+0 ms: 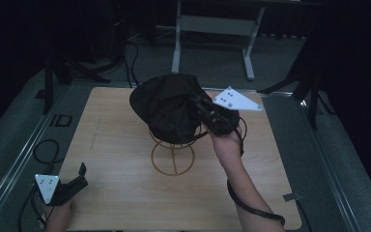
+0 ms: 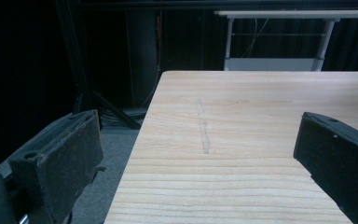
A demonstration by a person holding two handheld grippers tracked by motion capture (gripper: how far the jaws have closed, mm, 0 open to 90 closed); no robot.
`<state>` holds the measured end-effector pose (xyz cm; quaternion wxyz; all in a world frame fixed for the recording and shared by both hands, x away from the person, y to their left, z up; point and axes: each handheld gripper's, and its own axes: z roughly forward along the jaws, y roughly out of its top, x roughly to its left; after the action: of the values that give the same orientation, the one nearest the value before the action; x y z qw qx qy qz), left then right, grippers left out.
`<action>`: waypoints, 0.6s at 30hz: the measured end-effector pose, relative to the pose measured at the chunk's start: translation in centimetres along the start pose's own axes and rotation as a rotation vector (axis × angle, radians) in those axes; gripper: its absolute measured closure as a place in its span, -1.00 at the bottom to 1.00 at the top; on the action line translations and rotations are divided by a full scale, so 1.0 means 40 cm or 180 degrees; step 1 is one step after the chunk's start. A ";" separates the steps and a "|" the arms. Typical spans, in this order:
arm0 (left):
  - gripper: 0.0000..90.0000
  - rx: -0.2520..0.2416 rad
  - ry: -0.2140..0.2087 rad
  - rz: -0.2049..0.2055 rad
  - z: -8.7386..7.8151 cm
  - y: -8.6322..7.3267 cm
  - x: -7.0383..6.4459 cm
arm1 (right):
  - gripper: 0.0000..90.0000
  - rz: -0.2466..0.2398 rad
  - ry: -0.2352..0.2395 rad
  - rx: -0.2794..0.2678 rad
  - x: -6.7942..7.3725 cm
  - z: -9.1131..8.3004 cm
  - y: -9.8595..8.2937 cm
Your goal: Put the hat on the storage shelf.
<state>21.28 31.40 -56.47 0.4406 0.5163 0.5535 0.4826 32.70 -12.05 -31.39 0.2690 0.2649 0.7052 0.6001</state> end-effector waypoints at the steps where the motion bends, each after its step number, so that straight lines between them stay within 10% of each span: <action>1: -0.96 0.0000 0.0000 0.0000 0.000 0.000 0.000 | 0.94 0.0000 0.0000 0.0000 0.000 0.000 0.000; 18: -0.96 -0.0009 -0.0021 0.0004 -0.001 0.000 -0.001 | 0.93 0.0175 0.0010 0.0261 -0.015 0.028 -0.115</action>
<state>21.25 31.37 -56.48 0.4428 0.5176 0.5511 0.4820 33.68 -12.34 -36.07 0.2402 0.2941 0.7221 0.5783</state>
